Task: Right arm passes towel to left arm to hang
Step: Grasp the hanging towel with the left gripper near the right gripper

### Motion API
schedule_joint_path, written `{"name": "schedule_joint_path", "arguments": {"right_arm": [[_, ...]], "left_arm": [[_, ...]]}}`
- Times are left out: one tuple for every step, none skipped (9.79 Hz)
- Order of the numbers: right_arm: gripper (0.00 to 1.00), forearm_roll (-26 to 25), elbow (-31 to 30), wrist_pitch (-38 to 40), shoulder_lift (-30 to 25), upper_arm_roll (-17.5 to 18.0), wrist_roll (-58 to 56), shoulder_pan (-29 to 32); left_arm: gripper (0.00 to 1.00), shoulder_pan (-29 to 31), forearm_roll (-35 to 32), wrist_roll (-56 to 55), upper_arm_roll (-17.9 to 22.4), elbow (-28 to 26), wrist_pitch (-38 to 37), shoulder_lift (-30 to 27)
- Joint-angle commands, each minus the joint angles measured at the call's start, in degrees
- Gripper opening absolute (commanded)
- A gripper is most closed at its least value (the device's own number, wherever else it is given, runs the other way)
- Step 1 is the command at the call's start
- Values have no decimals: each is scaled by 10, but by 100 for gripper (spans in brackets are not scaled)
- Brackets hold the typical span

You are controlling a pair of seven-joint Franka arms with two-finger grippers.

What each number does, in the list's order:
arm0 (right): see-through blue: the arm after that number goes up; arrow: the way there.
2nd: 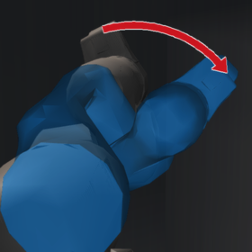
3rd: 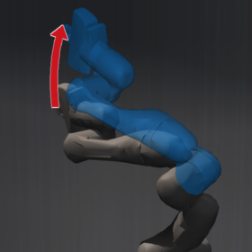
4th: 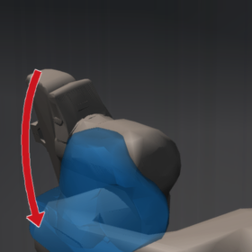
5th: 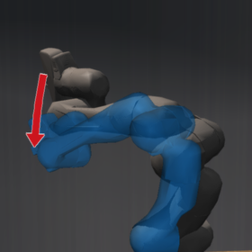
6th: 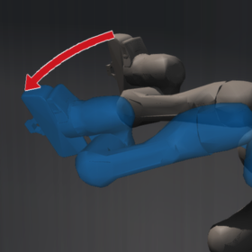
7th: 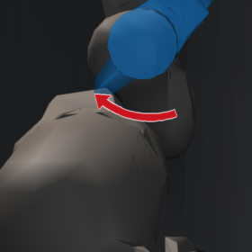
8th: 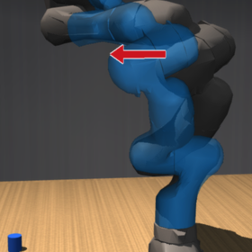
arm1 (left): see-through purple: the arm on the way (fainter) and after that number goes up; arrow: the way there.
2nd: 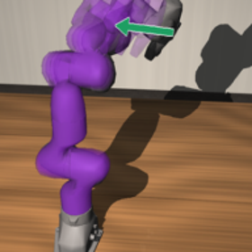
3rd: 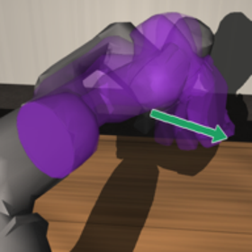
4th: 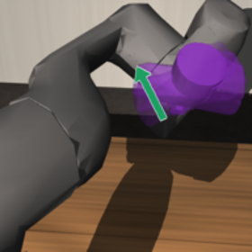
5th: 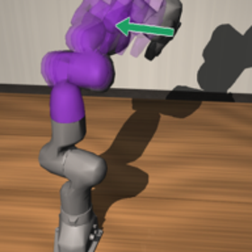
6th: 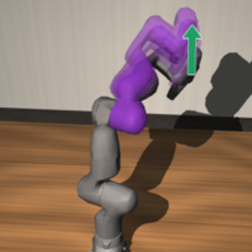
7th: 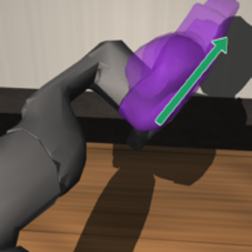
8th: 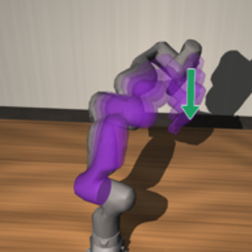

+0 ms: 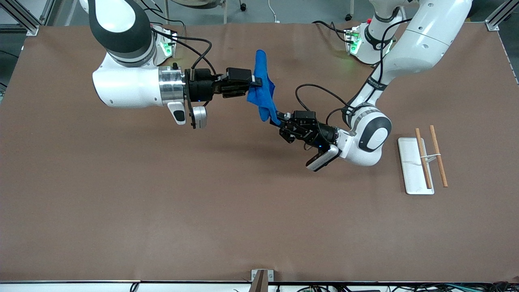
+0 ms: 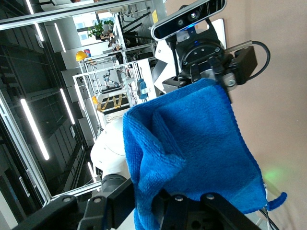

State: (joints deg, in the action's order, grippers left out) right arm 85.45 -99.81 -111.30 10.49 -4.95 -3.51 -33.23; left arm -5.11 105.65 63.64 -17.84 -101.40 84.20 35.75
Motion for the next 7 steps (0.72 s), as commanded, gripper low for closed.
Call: {"name": "schedule_joint_path", "arguments": {"right_arm": [[1, 18, 4, -2, 15, -5, -16, -8], [2, 18, 4, -3, 16, -6, -16, -13], [16, 18, 3, -2, 17, -6, -14, -13], [99, 10, 3, -1, 16, -7, -15, -9], [100, 6, 2, 4, 16, -11, -14, -4], [100, -15, 1, 5, 15, -12, -14, 10], [100, -64, 2, 5, 12, -12, -13, 21]], "left_arm": [[7, 5, 6, 18, -4, -4, -8, 13], [0, 8, 6, 18, -4, -4, -12, 13], [0, 12, 6, 17, -4, -4, -12, 13], [0, 17, 6, 10, -4, -4, -12, 13], [0, 22, 6, 2, -4, -2, -7, 13], [0, 29, 6, -17, -3, -1, 2, 12], [0, 35, 5, -32, -3, -1, 5, 10]]}}
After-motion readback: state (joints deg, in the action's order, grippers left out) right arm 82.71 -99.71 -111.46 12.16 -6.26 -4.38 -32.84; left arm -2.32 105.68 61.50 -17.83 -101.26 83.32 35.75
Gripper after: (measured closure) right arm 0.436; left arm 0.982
